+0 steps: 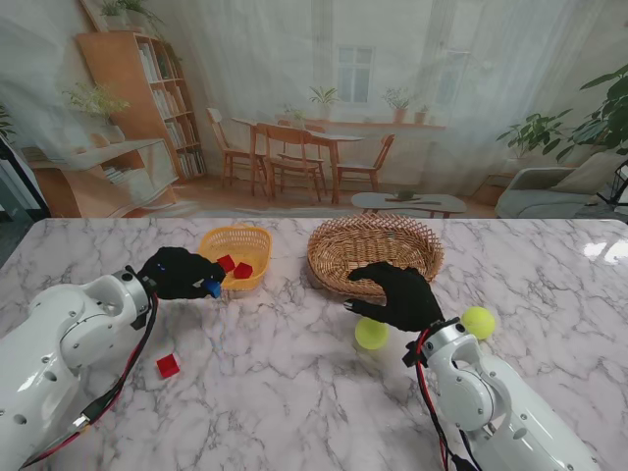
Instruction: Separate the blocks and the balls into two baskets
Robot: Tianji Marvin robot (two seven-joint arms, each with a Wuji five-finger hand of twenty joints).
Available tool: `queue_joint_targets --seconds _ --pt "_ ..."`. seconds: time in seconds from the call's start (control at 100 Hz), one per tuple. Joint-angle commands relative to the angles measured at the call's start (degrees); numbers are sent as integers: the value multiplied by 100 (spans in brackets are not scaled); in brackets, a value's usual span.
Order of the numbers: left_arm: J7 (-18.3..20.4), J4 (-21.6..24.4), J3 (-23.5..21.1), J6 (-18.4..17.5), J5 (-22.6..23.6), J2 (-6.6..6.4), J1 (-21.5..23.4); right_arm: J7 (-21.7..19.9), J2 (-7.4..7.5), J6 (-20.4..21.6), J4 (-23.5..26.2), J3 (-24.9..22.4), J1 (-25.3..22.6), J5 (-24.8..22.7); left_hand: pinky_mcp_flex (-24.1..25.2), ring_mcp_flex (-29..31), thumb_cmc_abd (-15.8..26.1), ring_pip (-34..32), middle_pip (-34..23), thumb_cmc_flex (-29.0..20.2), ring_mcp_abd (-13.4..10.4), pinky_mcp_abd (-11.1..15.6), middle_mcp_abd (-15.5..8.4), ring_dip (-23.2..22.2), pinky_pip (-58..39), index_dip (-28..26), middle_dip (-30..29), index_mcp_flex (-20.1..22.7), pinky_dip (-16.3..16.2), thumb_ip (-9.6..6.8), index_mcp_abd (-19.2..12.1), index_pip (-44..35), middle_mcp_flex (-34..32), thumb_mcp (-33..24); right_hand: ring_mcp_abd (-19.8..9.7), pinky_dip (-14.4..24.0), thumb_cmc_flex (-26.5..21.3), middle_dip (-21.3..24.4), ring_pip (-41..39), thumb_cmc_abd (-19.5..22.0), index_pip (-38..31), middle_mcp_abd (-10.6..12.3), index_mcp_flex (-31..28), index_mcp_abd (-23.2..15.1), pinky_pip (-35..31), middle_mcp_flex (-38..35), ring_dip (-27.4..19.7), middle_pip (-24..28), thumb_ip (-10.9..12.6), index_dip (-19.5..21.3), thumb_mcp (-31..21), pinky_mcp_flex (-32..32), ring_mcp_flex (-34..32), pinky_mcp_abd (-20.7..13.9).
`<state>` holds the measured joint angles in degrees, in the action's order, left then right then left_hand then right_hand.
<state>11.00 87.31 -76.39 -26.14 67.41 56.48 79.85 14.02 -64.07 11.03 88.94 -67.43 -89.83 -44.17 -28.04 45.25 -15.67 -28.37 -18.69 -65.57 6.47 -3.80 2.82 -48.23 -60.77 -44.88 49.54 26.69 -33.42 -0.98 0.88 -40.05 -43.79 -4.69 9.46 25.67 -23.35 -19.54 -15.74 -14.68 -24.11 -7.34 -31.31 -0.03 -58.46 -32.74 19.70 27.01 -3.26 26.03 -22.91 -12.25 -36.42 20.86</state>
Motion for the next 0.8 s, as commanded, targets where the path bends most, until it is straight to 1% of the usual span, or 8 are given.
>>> queue_joint_targets --seconds 0.0,0.18,0.3,0.37,0.48,0.68,0.79 --pt "8 -178 144 133 -106 57 -236 -17 -4 -17 -19 4 -9 7 -57 125 95 -138 4 -315 173 107 78 -65 -201 -44 -5 143 -122 -99 -14 -205 -149 14 -24 47 4 -39 -111 199 -47 -28 -179 -187 -13 -52 57 -52 134 125 -20 48 -88 34" --pt "-101 -647 659 420 -215 75 -781 -25 -1 2 -32 9 2 5 -37 94 114 -145 1 -291 160 133 69 -75 -209 -43 1 109 -129 -93 -14 -205 -107 33 -8 47 -4 -40 -106 196 -46 -19 -175 -192 -11 -55 55 -52 136 126 -16 50 -78 30" --pt "-254 -918 950 730 -289 108 -1074 -23 -2 5 -30 7 0 6 -19 79 129 -146 -24 -263 148 139 67 -77 -202 -36 -5 78 -127 -89 -4 -207 -63 50 -4 49 -5 -40 -110 200 -47 -22 -180 -184 -13 -51 57 -54 136 126 -13 46 -90 35" --pt "-282 -1071 1120 928 -443 138 -1246 -32 -1 7 -26 10 1 11 7 58 141 -143 -38 -270 161 129 79 -76 -197 -31 -12 63 -127 -92 12 -207 -39 49 -5 47 -4 -39 -107 202 -45 -26 -180 -186 -7 -53 57 -57 136 125 -10 55 -84 29" --pt "-327 -1318 1412 1141 -560 165 -1539 -30 1 26 -27 12 3 -1 9 50 147 -154 -70 -256 145 140 75 -79 -206 -31 -24 50 -131 -90 13 -220 -17 62 -8 48 -2 -40 -107 203 -46 -18 -185 -180 -8 -61 57 -56 137 126 -9 50 -86 34" --pt "-456 -1903 2015 1551 -870 235 -2141 -26 -1 18 -15 11 -9 6 27 33 155 -193 -134 -240 152 143 90 -90 -236 24 -58 48 -145 -93 28 -216 14 79 -13 49 -3 -39 -107 209 -41 -22 -180 -178 -9 -54 57 -63 137 125 -2 51 -86 35" --pt "-492 -2122 2268 1674 -1018 267 -2354 -23 -2 12 -11 16 -10 5 64 -6 170 -189 -158 -225 156 146 83 -85 -226 40 -80 15 -142 -91 40 -217 59 90 -8 50 -3 -42 -105 214 -40 -29 -177 -185 -8 -58 57 -60 138 125 1 53 -80 33"
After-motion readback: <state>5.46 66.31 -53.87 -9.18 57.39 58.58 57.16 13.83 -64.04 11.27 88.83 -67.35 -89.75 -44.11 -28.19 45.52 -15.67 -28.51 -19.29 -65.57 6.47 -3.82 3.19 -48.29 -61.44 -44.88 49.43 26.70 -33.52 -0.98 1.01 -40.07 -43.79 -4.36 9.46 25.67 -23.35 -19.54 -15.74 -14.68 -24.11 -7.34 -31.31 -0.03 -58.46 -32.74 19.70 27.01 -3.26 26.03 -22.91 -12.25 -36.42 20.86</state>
